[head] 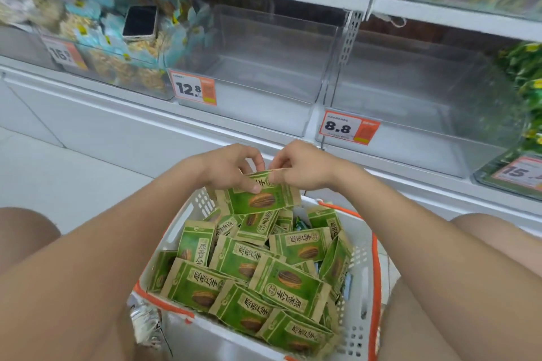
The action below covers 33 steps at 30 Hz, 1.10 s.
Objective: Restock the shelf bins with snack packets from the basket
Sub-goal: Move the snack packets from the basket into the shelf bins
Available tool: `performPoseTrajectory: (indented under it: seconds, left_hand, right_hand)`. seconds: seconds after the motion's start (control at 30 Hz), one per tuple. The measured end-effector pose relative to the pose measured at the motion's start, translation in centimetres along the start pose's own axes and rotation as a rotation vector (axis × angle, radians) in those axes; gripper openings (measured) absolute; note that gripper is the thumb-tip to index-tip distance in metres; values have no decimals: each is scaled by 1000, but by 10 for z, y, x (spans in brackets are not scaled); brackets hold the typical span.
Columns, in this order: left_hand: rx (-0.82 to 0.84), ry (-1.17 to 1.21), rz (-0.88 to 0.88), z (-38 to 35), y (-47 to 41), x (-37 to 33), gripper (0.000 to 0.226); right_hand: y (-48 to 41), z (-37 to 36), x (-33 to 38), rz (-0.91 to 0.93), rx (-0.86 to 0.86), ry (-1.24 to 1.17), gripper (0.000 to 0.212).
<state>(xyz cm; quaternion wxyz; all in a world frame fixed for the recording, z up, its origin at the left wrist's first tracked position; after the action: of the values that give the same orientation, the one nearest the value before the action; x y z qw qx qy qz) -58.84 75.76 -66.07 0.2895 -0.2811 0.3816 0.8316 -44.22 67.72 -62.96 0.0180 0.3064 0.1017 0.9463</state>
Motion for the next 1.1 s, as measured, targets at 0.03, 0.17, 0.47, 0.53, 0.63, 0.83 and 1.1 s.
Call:
performPoseTrajectory:
  seconds: [0.03, 0.17, 0.47, 0.53, 0.63, 0.83, 1.1]
  left_hand:
    - [-22, 1, -16, 1, 2, -1, 30]
    - [-128, 99, -65, 11, 11, -5, 21]
    - [-648, 976, 69, 38, 29, -15, 34]
    - [-544, 1068, -33, 35, 39, -36, 34]
    - [-565, 1045, -111, 47, 48, -44, 28]
    - [-432, 1055, -98, 62, 61, -53, 32]
    - [-427, 493, -36, 118, 56, -77, 39]
  right_hand:
    - [2, 0, 2, 3, 5, 4, 13]
    - [6, 8, 5, -34, -120, -42, 14]
    - [6, 24, 23, -174, -606, -473, 26]
    - [8, 23, 30, -144, -647, -586, 18]
    - [12, 23, 40, -138, -606, -702, 14]
    - [14, 27, 56, -64, -615, -682, 35]
    - [-16, 51, 79, -14, -856, -374, 50]
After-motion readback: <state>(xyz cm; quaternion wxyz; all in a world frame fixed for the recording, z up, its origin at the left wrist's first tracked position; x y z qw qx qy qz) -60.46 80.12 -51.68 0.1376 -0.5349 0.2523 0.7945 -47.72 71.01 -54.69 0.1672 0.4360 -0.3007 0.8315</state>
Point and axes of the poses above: each hand's wrist, its own y-axis away from the middle knuckle, its own z-axis out of the back of the hand, x = y × z, the point moved 5 cm from there along -y, towards the middle knuckle, and after that the axes turned 6 degrees about z, right-handed, at the moved point
